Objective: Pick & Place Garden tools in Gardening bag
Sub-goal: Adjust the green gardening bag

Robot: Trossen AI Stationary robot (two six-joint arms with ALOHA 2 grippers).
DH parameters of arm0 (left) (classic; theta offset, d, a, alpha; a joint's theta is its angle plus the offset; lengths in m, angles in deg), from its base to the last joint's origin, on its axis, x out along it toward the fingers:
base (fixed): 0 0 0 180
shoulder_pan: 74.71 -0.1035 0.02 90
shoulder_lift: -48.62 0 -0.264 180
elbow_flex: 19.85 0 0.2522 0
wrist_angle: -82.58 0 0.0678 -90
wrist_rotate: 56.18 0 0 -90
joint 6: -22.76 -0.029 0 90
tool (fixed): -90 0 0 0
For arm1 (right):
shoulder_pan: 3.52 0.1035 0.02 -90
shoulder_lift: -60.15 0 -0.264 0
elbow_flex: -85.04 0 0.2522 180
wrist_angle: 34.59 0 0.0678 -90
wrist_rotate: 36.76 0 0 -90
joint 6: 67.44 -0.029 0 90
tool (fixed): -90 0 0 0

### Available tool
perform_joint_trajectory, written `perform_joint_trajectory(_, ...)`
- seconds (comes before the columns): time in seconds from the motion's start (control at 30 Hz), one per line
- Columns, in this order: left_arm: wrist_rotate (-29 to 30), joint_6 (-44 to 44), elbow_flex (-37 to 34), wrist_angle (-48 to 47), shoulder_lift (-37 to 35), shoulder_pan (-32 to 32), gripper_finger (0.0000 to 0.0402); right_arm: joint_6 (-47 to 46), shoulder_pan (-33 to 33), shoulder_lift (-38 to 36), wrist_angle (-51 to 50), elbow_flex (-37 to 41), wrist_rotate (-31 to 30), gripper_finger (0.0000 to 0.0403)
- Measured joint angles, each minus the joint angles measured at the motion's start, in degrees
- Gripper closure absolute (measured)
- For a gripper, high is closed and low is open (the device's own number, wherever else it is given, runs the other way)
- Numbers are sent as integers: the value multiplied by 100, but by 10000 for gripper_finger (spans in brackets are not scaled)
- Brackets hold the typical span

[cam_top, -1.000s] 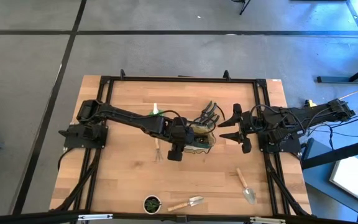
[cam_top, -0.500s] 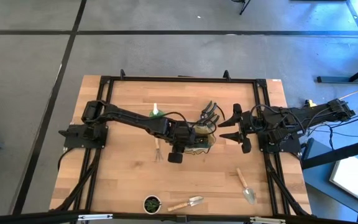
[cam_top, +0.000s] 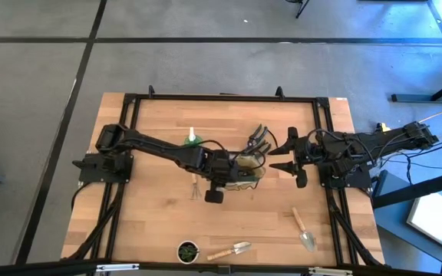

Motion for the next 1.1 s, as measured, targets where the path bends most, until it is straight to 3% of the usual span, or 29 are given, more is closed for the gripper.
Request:
perform_joint_trajectory(0.67,100,499,0,-290,-100,567,385,-34,0,1,-1,0,7,208)
perform_joint_trajectory(0.87,423,308,0,-304,-100,609,342,-126,0,62,13,0,20,208)
perform_joint_trajectory(1.1,611,517,0,-314,-127,629,248,-126,-2,68,-1,0,20,208)
